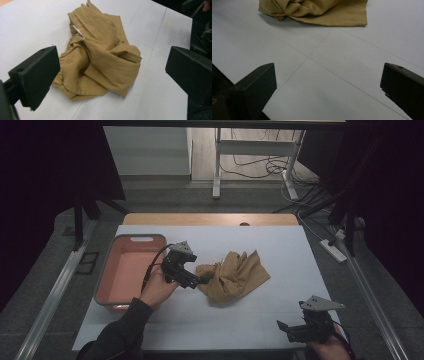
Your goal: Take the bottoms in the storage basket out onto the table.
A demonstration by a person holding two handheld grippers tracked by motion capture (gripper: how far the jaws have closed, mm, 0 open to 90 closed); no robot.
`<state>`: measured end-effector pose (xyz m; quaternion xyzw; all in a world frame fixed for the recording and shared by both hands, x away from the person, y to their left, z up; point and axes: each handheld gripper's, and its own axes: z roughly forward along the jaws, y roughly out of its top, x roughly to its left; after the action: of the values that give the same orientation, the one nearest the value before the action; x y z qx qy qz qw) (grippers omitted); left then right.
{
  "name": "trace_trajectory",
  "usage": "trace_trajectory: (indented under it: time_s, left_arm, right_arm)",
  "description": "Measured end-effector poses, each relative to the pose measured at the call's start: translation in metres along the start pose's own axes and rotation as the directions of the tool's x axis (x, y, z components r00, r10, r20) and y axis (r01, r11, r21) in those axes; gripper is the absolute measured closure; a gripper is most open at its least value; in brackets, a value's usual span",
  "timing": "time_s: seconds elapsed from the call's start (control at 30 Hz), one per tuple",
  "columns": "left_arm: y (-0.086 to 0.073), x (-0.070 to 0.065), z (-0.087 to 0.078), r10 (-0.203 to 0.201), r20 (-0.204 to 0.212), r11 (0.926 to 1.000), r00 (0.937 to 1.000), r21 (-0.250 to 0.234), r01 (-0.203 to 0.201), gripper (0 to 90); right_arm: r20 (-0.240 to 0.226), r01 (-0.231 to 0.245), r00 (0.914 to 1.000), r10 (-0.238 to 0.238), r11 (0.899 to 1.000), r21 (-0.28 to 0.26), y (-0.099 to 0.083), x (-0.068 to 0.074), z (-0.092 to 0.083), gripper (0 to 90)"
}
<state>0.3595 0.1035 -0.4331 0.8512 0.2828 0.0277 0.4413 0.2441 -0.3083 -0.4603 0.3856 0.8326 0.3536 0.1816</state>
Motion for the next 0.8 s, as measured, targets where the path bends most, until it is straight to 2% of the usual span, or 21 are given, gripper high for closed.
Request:
trace_trajectory:
  time_s: [0.2,0.47,0.8]
  left_arm:
    - [-0.003,0.001,-0.003,0.002,-0.008,0.9999,1.0,-0.01,-0.002,0.0]
    - [-0.008,0.001,-0.008,-0.012,0.002,0.9991,0.9999,-0.04,0.012,0.0]
    - [-0.016,0.0,-0.012,-0.02,-0.001,0.9988,0.9998,-0.045,0.02,0.0]
  right_arm:
    - [0.0,0.001,1.0,-0.001,1.0,0.0,0.0,0.0,0.0,0.8]
    - [0.0,0.002,1.0,-0.002,1.0,0.0,0.0,0.0,0.0,0.8]
    - [0.0,0.003,1.0,-0.003,1.0,0.0,0.0,0.0,0.0,0.8]
